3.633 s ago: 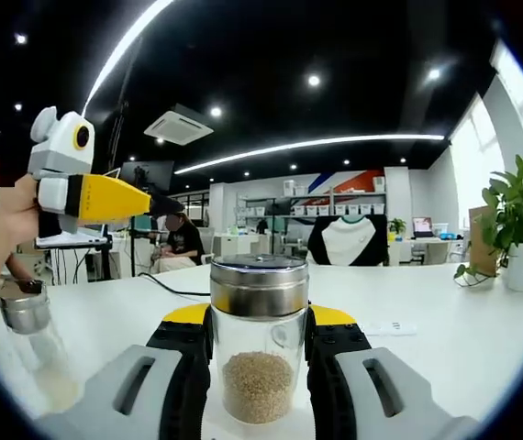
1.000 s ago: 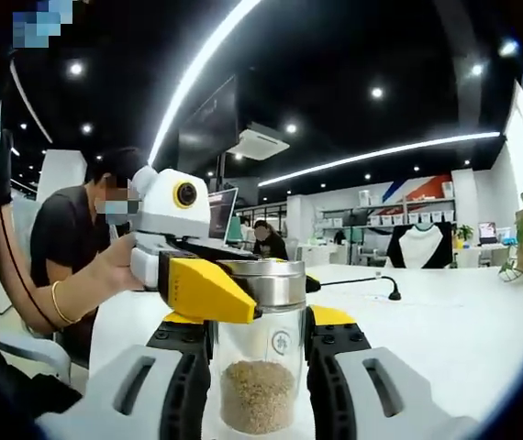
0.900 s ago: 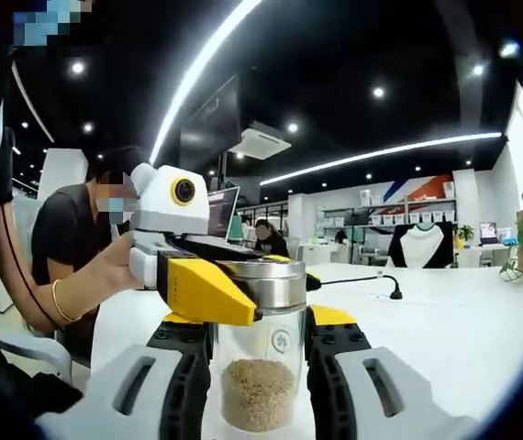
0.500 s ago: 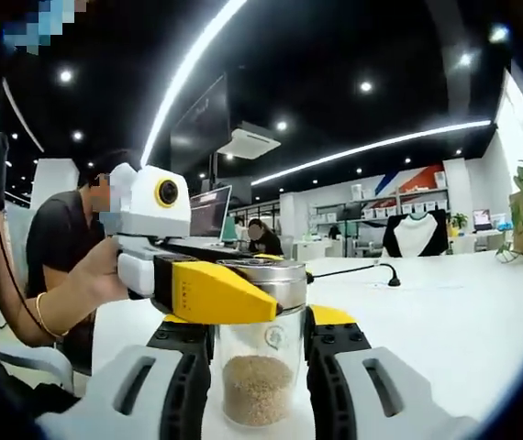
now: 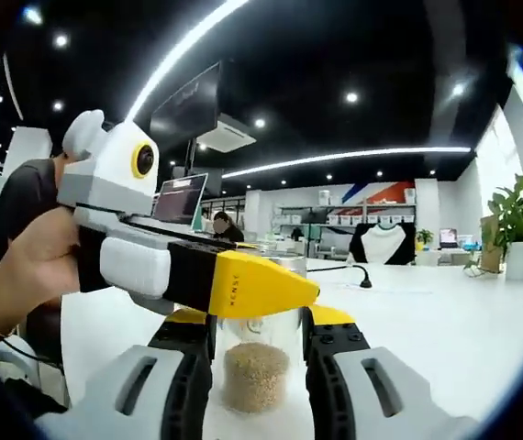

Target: Rotate the seasoning bottle until the label or dispensing opening points toward the visible target arrow and the bottle remains upright within the marked orientation range

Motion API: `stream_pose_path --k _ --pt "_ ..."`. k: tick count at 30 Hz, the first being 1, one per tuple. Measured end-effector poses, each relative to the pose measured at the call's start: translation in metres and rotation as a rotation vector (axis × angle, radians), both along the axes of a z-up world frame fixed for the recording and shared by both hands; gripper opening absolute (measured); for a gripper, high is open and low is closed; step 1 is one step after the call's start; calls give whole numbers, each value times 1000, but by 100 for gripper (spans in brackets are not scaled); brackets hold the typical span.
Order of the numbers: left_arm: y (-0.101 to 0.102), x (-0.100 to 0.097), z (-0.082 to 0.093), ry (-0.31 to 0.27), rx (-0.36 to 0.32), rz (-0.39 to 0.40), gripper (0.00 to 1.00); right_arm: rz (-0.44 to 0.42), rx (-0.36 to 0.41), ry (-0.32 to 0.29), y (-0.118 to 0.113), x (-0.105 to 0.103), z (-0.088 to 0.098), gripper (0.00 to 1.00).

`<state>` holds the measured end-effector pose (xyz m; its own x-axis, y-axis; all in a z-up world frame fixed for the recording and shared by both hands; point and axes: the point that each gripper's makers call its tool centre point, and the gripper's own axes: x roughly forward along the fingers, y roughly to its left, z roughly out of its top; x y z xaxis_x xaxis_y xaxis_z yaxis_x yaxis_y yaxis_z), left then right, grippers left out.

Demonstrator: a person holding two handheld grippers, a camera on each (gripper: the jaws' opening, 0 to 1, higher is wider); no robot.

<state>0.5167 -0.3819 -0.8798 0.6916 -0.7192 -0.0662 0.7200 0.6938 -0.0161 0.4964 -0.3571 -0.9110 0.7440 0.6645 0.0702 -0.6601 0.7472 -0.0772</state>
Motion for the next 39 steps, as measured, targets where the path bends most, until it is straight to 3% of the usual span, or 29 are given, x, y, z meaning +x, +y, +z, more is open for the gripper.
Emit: stream_pose_path --k 6,12,14,16,17,20,22,24,31,36,39 --pt "6 3 2 -31 -53 96 43 -77 -38 36 5 3 -19 37" --pt "8 8 2 -53 -69 201 43 -137 -78 60 9 10 -32 40" --pt "7 8 2 -60 -52 233 43 -200 -84 90 5 15 -40 40" --pt "7 7 1 -73 -39 260 43 -237 -96 59 5 15 -37 42" --pt "8 7 2 -77 -41 272 43 -238 -82 4 9 14 -27 42" --pt "12 9 2 -72 -61 300 43 -229 -127 13 15 18 -32 44" --pt "14 10 2 -72 -54 307 43 -230 -122 29 12 24 -33 40" --pt "14 10 2 -68 -56 300 43 -198 -102 63 14 28 -35 40" --pt "15 9 3 -67 -78 253 43 -83 -90 62 14 31 -35 40" --pt "13 8 3 -70 -70 187 42 44 -86 62 14 30 -35 40" --pt "10 5 5 -96 -44 131 41 163 -87 68 14 25 -35 40"
